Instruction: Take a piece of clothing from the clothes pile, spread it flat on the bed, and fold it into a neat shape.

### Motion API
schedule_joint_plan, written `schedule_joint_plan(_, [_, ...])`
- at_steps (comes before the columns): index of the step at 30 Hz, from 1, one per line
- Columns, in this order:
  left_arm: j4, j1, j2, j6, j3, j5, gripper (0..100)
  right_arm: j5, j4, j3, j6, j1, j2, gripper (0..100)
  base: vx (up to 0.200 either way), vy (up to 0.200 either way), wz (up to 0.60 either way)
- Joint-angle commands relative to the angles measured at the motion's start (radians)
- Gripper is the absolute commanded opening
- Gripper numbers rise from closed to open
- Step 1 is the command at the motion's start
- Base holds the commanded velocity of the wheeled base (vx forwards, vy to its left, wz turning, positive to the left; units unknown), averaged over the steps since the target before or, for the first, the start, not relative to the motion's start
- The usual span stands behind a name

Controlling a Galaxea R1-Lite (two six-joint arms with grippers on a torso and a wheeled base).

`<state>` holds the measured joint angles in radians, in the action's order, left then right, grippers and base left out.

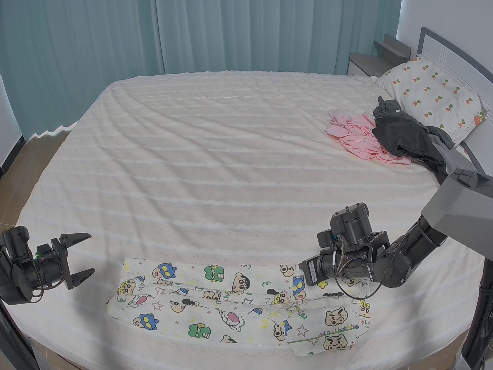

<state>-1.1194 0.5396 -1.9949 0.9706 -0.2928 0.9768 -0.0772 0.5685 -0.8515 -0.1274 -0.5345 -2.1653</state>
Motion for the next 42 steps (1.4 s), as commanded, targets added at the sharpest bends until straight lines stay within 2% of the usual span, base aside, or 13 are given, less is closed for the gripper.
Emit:
schedule_joint_plan(1, [0.000,0.000,-0.001,0.000,0.001,0.000,100,-0.003,0.002,0.020,0.003,-0.001,0.004,0,0.000,0.000,0.00])
schedule_joint_plan(2, [0.000,0.000,-0.001,0.000,0.000,0.000,100,-0.003,0.004,0.028,0.003,-0.002,0.002,100,0.000,0.000,0.00])
schedule_joint_plan(7, [0.000,-0.003,-0.002,-0.006,-0.002,-0.004,100,-0.006,0.034,0.057,-0.021,-0.007,0.050,100,0.000,0.000,0.00])
schedule_joint_plan(11, [0.000,-0.013,0.016,0.003,-0.006,-0.061,100,-0.009,0.149,0.161,-0.107,-0.007,0.203,100,0.000,0.000,0.00])
schedule_joint_plan(15, [0.013,-0.113,0.087,0.025,-0.028,-0.294,100,0.002,0.251,0.331,-0.190,0.007,0.423,100,0.000,0.000,0.00])
schedule_joint_plan(16, [0.013,-0.167,0.085,0.025,-0.040,-0.403,100,-0.001,0.266,0.390,-0.204,0.033,0.492,100,0.000,0.000,0.00])
schedule_joint_plan(17, [0.013,-0.197,0.085,0.025,-0.049,-0.466,100,-0.006,0.275,0.428,-0.208,0.054,0.544,100,0.000,0.000,0.00])
schedule_joint_plan(19, [0.018,-0.231,0.085,0.026,-0.072,-0.517,100,-0.007,0.280,0.514,-0.224,0.091,0.621,100,0.000,0.000,0.00])
schedule_joint_plan(24, [0.145,-0.268,0.096,0.025,-0.169,-0.518,100,-0.019,0.312,0.628,-0.235,0.157,0.749,100,0.000,0.000,0.00])
schedule_joint_plan(28, [0.498,-0.291,0.107,-0.001,-0.396,-0.578,100,-0.047,0.332,0.693,-0.244,0.143,0.766,100,0.000,0.000,0.00])
schedule_joint_plan(31, [0.658,-0.302,0.107,-0.093,-0.463,-0.596,100,-0.050,0.372,0.733,-0.264,0.145,0.766,100,0.000,0.000,0.00])
schedule_joint_plan(36, [0.776,-0.279,0.093,-0.377,-0.473,-0.592,100,-0.110,0.410,0.752,-0.279,0.140,0.763,100,0.000,0.000,0.00])
schedule_joint_plan(42, [0.868,-0.348,0.085,-0.397,-0.474,-0.576,100,-0.139,0.412,0.767,-0.273,0.140,0.763,100,0.000,0.000,0.00])
